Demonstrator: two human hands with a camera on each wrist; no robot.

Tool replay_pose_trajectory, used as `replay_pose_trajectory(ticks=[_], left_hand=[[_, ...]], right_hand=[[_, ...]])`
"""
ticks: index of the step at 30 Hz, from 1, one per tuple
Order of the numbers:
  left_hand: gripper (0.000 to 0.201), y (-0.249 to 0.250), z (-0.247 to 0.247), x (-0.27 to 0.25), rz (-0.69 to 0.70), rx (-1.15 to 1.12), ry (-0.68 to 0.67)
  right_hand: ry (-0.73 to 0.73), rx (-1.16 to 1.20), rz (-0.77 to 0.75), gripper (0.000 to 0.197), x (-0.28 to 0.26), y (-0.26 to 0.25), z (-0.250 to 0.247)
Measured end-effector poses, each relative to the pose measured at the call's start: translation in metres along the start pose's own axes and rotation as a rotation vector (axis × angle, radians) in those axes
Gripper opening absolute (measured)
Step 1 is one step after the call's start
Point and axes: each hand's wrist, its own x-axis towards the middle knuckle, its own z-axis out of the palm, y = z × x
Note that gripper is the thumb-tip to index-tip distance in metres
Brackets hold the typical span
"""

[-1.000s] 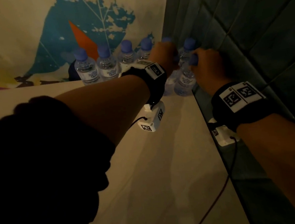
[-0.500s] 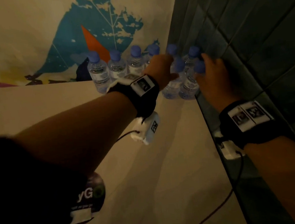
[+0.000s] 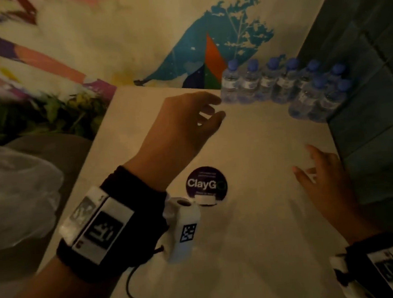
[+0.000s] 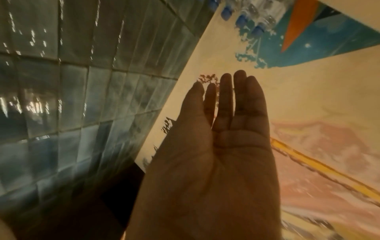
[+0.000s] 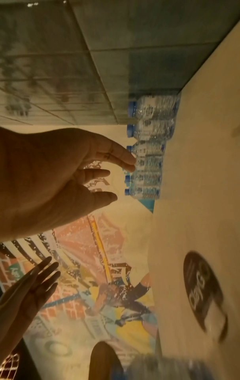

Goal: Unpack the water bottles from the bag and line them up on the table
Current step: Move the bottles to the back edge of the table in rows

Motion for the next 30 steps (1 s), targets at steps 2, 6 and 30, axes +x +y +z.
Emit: replay_pose_trajectory(ticks=[2, 6, 30], left_hand=[[0.028, -0.012, -0.02, -0.03, -0.063, -0.04, 0.031], [0.021, -0.046, -0.038, -0.093, -0.162, -0.041, 0.039], [0.033, -0.08, 0.036, -0.2, -0.133, 0.109, -0.203]], right_hand=[[-0.051, 0.013, -0.022, 0.052, -0.024, -0.025, 0.001], [-0.148, 0.048, -0.146, 0.05, -0.058, -0.078, 0.018], [-0.589, 0.178, -0.676, 0.042, -0.045, -0.202, 0.118]])
